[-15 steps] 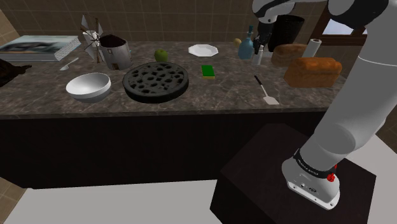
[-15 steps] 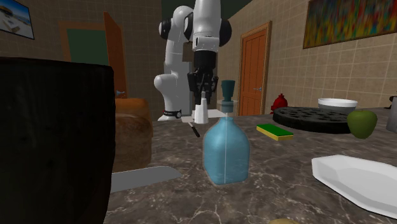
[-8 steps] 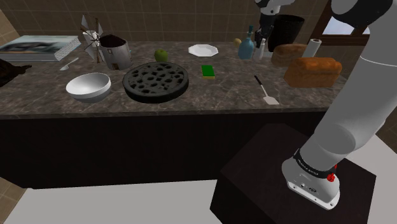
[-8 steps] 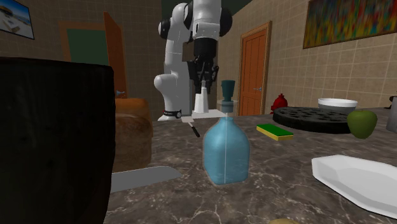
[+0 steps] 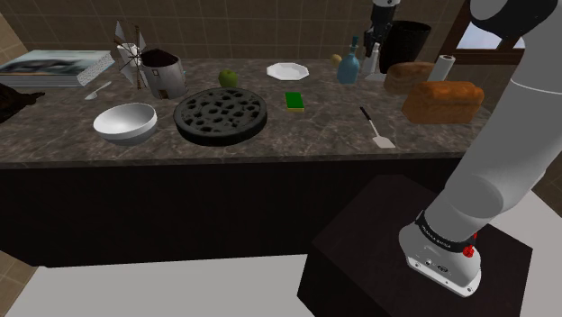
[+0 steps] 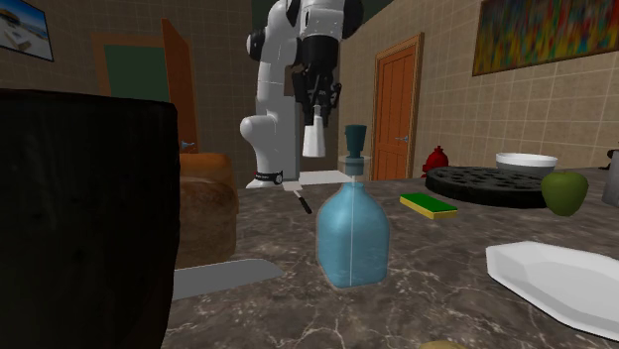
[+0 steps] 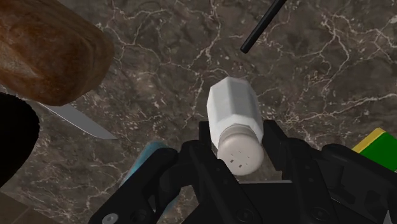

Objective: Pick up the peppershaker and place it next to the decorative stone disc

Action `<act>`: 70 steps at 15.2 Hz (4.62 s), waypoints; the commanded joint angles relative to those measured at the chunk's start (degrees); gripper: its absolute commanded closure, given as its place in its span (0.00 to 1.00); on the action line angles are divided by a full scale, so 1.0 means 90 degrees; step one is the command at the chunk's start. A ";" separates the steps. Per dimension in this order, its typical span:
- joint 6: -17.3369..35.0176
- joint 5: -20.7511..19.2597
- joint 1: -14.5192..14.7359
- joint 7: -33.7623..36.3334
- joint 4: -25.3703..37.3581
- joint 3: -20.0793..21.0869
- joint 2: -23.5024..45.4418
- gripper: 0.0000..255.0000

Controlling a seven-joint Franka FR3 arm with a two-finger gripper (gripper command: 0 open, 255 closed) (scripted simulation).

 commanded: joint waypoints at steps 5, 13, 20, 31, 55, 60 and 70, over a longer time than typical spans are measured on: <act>-0.0434 0.0001 -0.0010 -0.0019 0.0428 -0.0007 -0.0006 1.00; -0.0299 -0.0515 0.0756 0.1322 -0.0753 0.0513 -0.1038 1.00; -0.0339 -0.0705 0.1283 0.2462 -0.1329 0.1084 -0.1568 1.00; -0.0525 -0.0687 0.2047 0.4149 -0.1487 0.2022 -0.1735 1.00; -0.0238 -0.0631 0.3113 0.6398 -0.0964 0.3177 -0.0700 1.00; 0.0176 -0.0647 0.3110 0.6437 -0.1336 0.3174 -0.0654 1.00; 0.0988 -0.0696 0.3105 0.6526 -0.1961 0.3166 -0.0464 1.00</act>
